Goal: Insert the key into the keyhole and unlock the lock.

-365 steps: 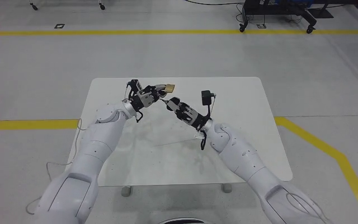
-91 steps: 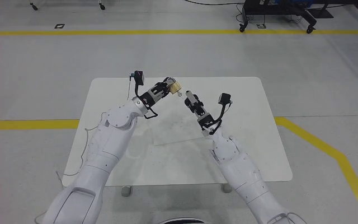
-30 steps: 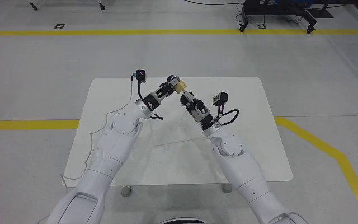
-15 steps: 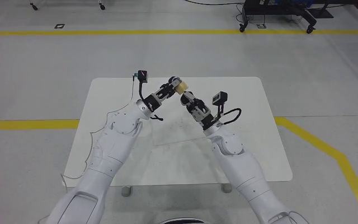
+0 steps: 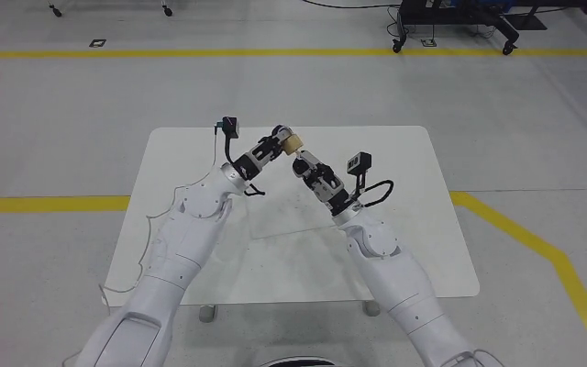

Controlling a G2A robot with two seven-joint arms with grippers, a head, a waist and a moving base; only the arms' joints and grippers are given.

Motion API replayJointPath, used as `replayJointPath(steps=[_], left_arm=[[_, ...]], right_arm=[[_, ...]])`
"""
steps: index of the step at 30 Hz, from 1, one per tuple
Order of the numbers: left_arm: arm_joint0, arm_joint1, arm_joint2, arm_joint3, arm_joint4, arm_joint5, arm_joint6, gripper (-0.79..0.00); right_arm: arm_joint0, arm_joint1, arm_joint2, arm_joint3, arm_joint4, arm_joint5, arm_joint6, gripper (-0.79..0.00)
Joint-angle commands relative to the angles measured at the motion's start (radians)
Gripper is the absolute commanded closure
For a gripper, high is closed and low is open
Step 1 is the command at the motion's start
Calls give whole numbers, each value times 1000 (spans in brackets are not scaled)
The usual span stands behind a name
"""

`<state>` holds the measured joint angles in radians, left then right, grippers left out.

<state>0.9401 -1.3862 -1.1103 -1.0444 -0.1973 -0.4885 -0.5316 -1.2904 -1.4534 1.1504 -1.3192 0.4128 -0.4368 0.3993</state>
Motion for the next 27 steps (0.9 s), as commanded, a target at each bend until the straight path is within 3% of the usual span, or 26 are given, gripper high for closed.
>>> replayJointPath(steps=[1, 2, 14, 19, 27], left_arm=[[-5, -1, -3, 12, -19, 36, -7, 0], [-8, -2, -5, 19, -43, 60, -12, 0], [-30, -23, -19, 96, -406, 298, -214, 0], [-47, -25, -13, 119, -444, 339, -297, 0], [-56, -27, -11, 133, -445, 339, -315, 0]], right_arm=[[-5, 1, 4, -4, -6, 4, 0, -65], [-9, 3, 6, -7, -10, 7, 1, 0], [-26, 10, 18, -33, -51, -36, 18, 0], [-7, 9, 2, -3, -122, -80, 4, 0], [8, 6, -5, 21, -144, -101, -25, 0]])
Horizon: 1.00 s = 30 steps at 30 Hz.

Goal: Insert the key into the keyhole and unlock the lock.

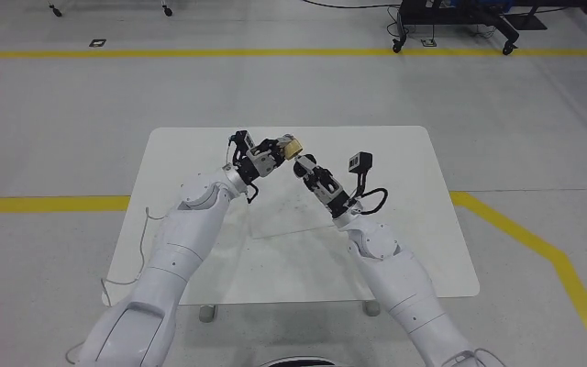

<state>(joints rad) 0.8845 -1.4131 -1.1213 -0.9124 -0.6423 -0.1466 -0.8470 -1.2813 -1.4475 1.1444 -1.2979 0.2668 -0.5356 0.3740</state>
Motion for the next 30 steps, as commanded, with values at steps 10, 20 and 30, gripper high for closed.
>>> replayJointPath(steps=[10, 20, 30], left_arm=[[12, 5, -5, -28, 115, -180, 57, 0], [32, 13, 0, -70, 204, -255, 50, 0], [36, 16, 2, -88, 245, -290, 51, 0]], right_arm=[[-25, 6, 15, -31, 17, 3, 12, -283], [-11, 2, -3, -9, 56, 35, 10, 0], [-23, 1, 0, -13, 154, 45, 48, 0]])
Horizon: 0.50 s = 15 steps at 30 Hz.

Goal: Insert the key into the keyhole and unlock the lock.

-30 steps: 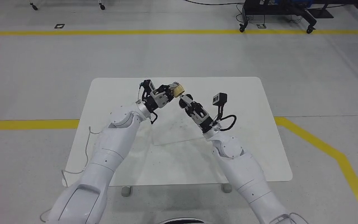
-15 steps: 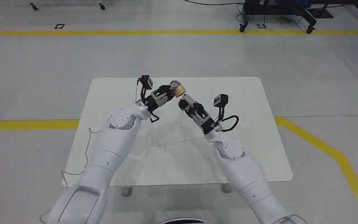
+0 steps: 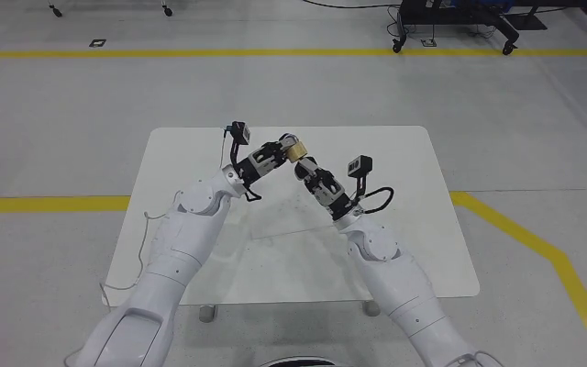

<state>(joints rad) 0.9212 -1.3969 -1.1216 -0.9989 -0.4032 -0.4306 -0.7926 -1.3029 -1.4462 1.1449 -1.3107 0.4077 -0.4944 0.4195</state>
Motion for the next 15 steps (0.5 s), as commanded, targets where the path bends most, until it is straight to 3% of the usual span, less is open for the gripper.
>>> replayJointPath(steps=[1, 15], left_arm=[[-1, 0, 4, -3, 10, -12, -6, 0], [-3, 0, 2, 12, 17, -131, -7, 0]], right_arm=[[-2, -1, 0, 0, 35, 10, 7, 0], [-9, -11, 29, 14, 504, 161, 205, 0]])
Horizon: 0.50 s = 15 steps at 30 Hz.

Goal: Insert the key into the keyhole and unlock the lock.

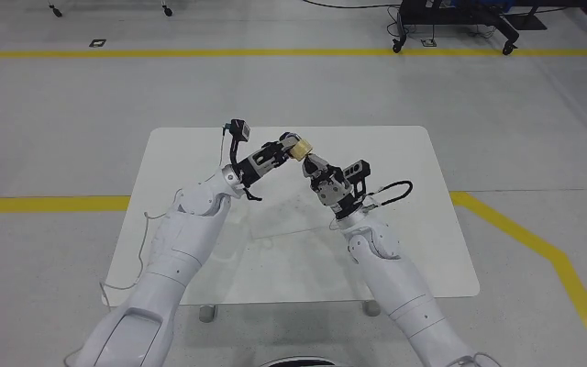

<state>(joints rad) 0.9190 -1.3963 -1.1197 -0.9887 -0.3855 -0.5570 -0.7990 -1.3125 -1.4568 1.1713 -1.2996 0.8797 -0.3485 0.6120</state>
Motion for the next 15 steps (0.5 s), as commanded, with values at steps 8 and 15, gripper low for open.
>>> replayJointPath(steps=[8, 15], left_arm=[[-12, 2, -2, 29, 13, -69, -13, 0], [-15, 6, -6, 52, 45, -117, -7, 0]], right_arm=[[12, -10, 21, 42, 356, 267, 107, 0], [29, -16, 23, 80, 452, 350, 127, 0]])
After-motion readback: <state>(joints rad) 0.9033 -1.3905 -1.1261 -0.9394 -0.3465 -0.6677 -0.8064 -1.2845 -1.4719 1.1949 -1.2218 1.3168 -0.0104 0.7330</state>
